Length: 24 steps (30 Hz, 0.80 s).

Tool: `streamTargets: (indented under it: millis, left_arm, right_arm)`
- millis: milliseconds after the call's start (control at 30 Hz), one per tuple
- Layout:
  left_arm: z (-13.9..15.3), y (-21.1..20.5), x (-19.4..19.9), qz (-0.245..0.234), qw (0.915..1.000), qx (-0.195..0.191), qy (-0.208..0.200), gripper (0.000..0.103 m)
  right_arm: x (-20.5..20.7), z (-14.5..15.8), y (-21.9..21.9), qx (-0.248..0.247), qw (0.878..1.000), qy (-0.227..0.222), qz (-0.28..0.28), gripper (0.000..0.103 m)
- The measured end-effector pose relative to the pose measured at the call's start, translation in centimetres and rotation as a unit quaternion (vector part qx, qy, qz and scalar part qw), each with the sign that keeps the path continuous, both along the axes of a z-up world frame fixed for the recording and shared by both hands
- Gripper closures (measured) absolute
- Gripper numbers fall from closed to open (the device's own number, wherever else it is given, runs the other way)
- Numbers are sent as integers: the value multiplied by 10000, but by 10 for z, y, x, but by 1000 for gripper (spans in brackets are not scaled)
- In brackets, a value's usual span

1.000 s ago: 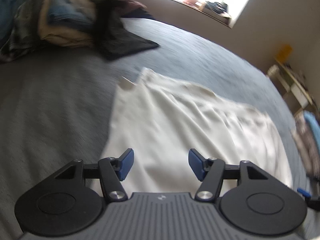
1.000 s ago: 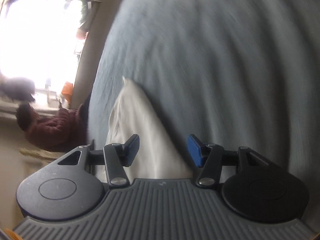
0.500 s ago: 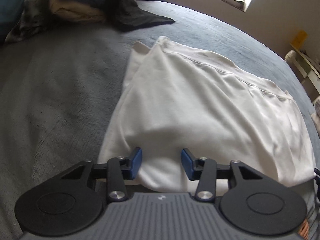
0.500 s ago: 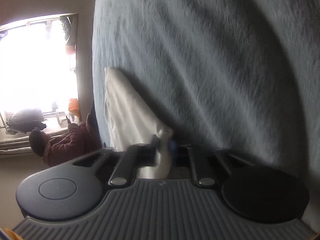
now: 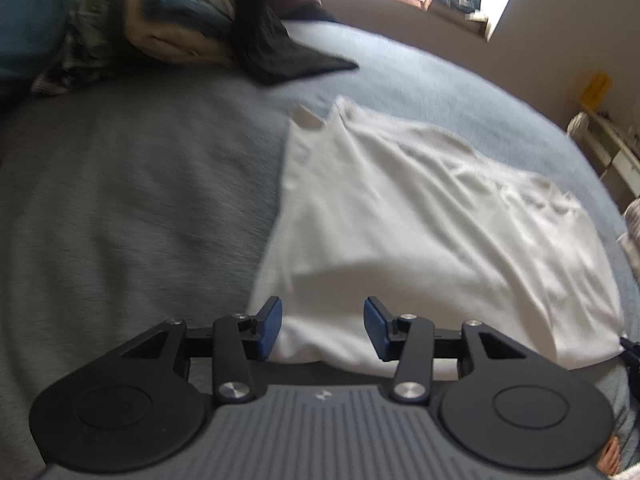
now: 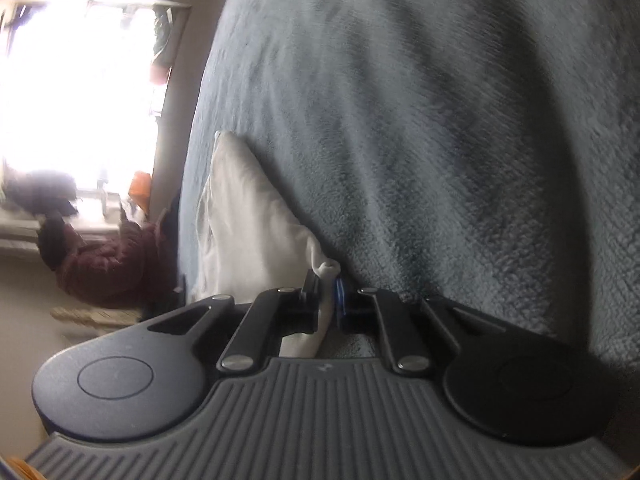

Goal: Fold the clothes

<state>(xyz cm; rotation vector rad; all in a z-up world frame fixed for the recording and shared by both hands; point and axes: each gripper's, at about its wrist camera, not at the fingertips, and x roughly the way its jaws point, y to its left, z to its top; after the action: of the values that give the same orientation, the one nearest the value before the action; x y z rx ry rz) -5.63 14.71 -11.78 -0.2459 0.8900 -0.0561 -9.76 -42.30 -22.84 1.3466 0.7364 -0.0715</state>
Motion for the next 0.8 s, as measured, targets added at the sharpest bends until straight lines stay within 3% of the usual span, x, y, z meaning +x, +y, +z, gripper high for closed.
streamTargets:
  millis: [167,333,433,500,567,800]
  left_arm:
    - [-3,26,-23,232,9995,-22,-190,50]
    - [-16,44,-24,401,9978,-442,-290,54]
    - [-22,43,-21,120,9982,-473,-352,65]
    - [-27,42,-17,-23,9983,-491,-314,85]
    - [-27,39,-15,-159,9982,-421,-385,94]
    - [12,37,-22,-699,9912,236,-1101,96]
  right_arm:
    - [5,1,3,-22,10000,68,-16,97]
    - [9,2,4,-75,9999,118,-15,97]
    - [9,3,5,-147,9998,134,1,96]
    - [9,5,5,-196,9997,145,12,96]
    - [9,6,6,-244,9996,156,23,96]
    - [9,9,7,-412,9989,193,62,96]
